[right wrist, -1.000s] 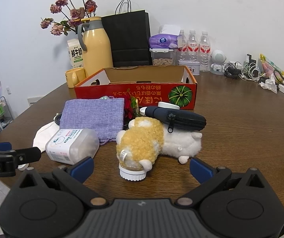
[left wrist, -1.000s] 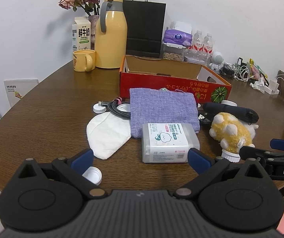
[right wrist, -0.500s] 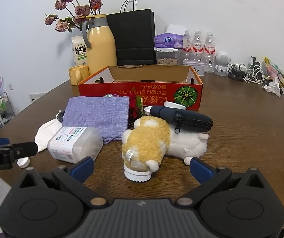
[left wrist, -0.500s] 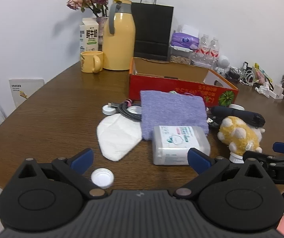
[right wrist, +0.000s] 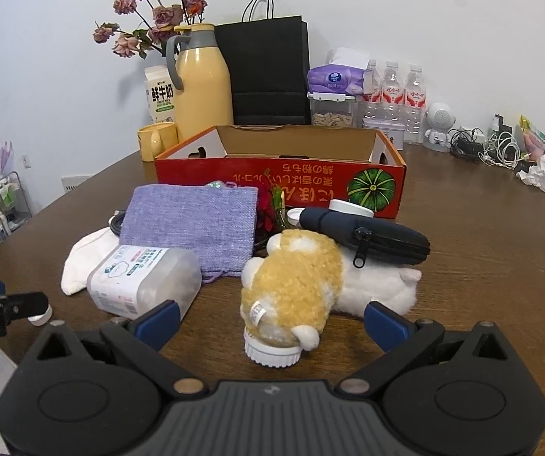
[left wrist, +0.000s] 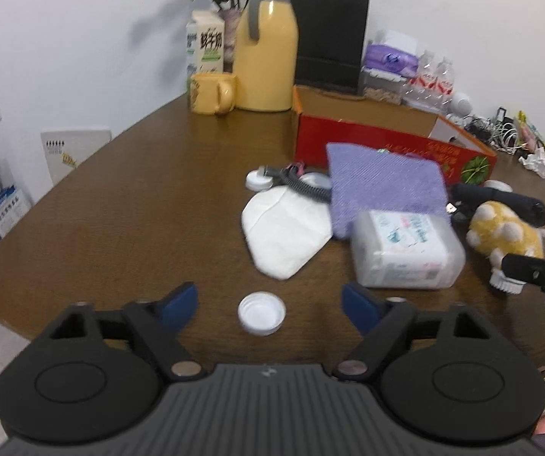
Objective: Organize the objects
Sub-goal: 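Grasp the small white round cap with the left gripper while the right grasps the yellow plush toy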
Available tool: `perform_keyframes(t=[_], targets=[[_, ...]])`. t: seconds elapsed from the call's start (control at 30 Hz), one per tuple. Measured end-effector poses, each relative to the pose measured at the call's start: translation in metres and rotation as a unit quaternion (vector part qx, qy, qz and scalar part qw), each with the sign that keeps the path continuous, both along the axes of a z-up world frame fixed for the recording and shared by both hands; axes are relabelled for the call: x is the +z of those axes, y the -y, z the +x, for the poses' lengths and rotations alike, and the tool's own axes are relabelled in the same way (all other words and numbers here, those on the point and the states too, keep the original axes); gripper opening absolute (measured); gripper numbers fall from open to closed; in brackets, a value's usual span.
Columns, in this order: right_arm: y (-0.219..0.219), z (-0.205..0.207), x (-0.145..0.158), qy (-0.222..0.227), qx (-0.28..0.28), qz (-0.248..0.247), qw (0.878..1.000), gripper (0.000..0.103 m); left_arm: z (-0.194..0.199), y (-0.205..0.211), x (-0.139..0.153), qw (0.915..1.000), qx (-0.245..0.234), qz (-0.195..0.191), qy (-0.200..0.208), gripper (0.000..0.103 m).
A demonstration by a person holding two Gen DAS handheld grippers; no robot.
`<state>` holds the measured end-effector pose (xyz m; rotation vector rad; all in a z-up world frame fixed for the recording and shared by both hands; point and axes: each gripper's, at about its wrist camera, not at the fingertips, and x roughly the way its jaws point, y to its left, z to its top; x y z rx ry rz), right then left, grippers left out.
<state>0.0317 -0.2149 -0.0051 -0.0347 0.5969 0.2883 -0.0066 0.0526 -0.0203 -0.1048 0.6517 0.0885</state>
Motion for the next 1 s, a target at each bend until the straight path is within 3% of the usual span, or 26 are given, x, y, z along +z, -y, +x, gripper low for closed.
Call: perform_keyframes(t=[0.17, 0.23, 0.3, 0.5, 0.57, 0.63, 0.77, 0.83, 1.0], targets=[[-0.003, 0.007, -0.004, -0.004, -0.003, -0.006, 1.0, 0.103, 0.007, -0.004, -0.01, 0.9999, -0.002, -0.007, -0.008, 0.058], [-0.004, 0.011, -0.005, -0.006, -0.007, -0.008, 1.0, 0.103, 0.01, -0.004, -0.013, 0.9999, -0.008, -0.008, -0.013, 0.037], [-0.002, 0.014, -0.006, -0.01, -0.012, -0.006, 1.0, 0.103, 0.011, -0.003, -0.016, 0.9999, -0.013, -0.003, -0.01, 0.029], [0.0, 0.024, -0.007, -0.015, -0.019, 0.004, 1.0, 0.103, 0.011, -0.002, -0.017, 0.9998, -0.016, -0.007, -0.005, 0.029], [0.001, 0.028, -0.008, -0.014, -0.02, 0.007, 1.0, 0.098, 0.011, -0.002, -0.017, 0.9998, -0.015, -0.009, -0.004, 0.029], [0.001, 0.031, -0.008, -0.016, -0.022, 0.009, 1.0, 0.088, 0.012, -0.002, -0.017, 0.9998, -0.015, -0.01, -0.003, 0.029], [0.001, 0.036, -0.009, -0.017, -0.023, 0.007, 1.0, 0.079, 0.014, -0.002, -0.018, 0.9998, -0.016, -0.012, -0.003, 0.029], [0.001, 0.038, -0.009, -0.018, -0.022, 0.004, 1.0, 0.067, 0.014, -0.002, -0.017, 0.9998, -0.015, -0.014, -0.003, 0.029], [0.007, 0.043, -0.01, -0.028, -0.011, 0.026, 0.999, 0.054, 0.015, -0.002, -0.016, 0.9997, -0.014, -0.017, -0.003, 0.029]])
